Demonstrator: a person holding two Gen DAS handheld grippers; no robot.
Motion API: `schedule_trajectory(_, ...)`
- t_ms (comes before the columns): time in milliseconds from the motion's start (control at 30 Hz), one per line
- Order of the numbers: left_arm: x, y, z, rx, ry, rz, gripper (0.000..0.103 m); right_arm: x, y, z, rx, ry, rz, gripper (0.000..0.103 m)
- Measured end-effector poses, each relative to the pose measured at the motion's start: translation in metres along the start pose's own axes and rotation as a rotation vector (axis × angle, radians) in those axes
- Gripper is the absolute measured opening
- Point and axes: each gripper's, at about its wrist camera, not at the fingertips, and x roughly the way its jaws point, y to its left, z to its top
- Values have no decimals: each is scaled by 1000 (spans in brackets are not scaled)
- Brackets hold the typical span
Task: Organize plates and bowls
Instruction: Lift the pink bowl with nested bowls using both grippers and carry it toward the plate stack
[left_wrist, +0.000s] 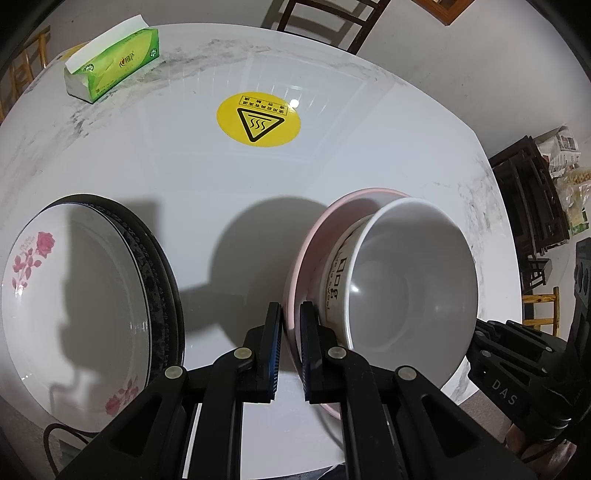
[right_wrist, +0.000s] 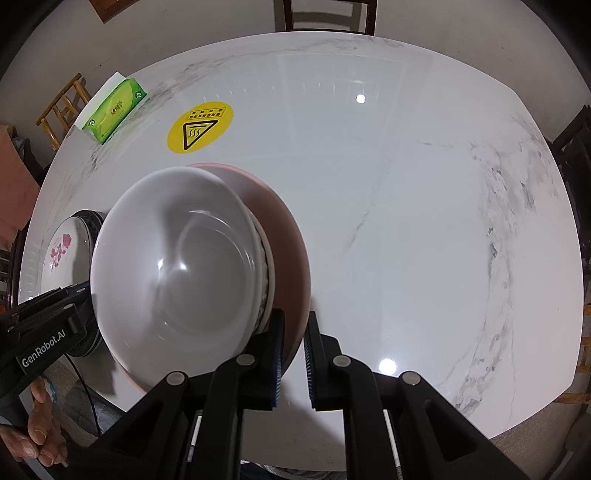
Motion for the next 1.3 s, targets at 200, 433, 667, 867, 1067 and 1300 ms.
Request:
schedule_trajectory(200,-3,3,2,2,-4,-1,5,-1,5,1,-10,-3,-4,11)
schedule_trajectory(433,-7,6,3,0,-5,-2,5,-3,10,2,-21,2,-9,11)
schedule_trajectory(667,-15,13,5,-5,-15,-7,5,-8,20,5,-31,-5,-12,11)
schedule_trajectory(867,-24,21,7,-15,-26,-2,5,-12,32,7,-50,-9,-8,11)
schedule_trajectory(1067,-34,30,8,-20,-40,8,5,-18,45,12,-66,-19,3,11)
schedule_trajectory(1300,-49,45,11,-43,-58,15,5,-25,62,21,-94,-31,22,11)
